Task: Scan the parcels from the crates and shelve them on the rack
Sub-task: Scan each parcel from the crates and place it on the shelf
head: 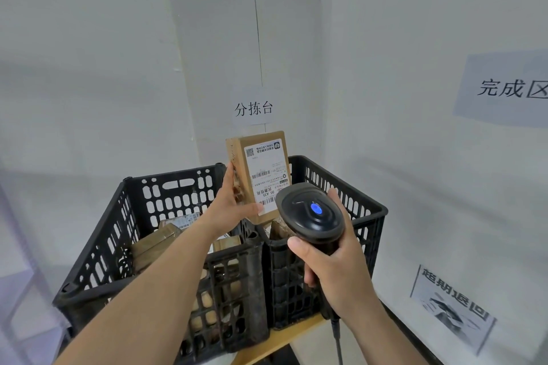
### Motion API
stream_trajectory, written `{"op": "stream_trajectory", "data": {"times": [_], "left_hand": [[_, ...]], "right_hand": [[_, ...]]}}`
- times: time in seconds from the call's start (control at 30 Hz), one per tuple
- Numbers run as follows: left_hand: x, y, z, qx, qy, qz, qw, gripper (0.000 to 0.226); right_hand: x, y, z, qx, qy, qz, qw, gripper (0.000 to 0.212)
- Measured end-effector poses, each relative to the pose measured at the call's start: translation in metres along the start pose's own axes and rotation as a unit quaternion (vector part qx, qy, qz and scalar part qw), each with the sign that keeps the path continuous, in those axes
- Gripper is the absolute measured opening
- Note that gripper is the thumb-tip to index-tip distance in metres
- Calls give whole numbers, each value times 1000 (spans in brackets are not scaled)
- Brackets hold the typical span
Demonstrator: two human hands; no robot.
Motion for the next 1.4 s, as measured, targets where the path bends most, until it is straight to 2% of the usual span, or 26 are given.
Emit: {"op": "stream_trajectory", "data": {"times": [0.17,0.37,0.67,0.77,0.97,1.13,1.23,1.4], "left_hand": [[4,-1,-2,-5,7,-5,1000,114],[1,14,-8,-38,-7,-49,998,117],[9,86,-41,-169,-33,-135,976,118],[27,115,-49,-200,-11,-157,967,105],[69,174,-60,-215,17,-205,955,70],[116,240,-83,-261,43,-216,940,48],[145,283,-108,-295,63,-224,927,54],[198,355,-162,-397,139,-210,882,96]], "right_hand": [[-1,-1,-2,13,-2,-7,1000,92],[-4,-23,-10,70,-14,-37,997,101],[-5,-100,-37,259,-7,-88,962,102],[-8,-120,-53,278,-9,-94,956,100],[-10,-163,-101,307,-38,-52,949,100],[-17,-209,-156,377,-51,-57,923,102],[-25,-239,-205,424,-57,-74,901,101],[-39,-286,-297,493,-64,-84,863,101]]}}
Point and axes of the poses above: each hand's wrist, its own z-axis towards the middle knuckle, its own y-axis out of the palm, x = y × z, the point moved 5 cm from there along z, towards the middle knuckle, and after that the axes turned 14 degrees about y, right-handed, at the moved point
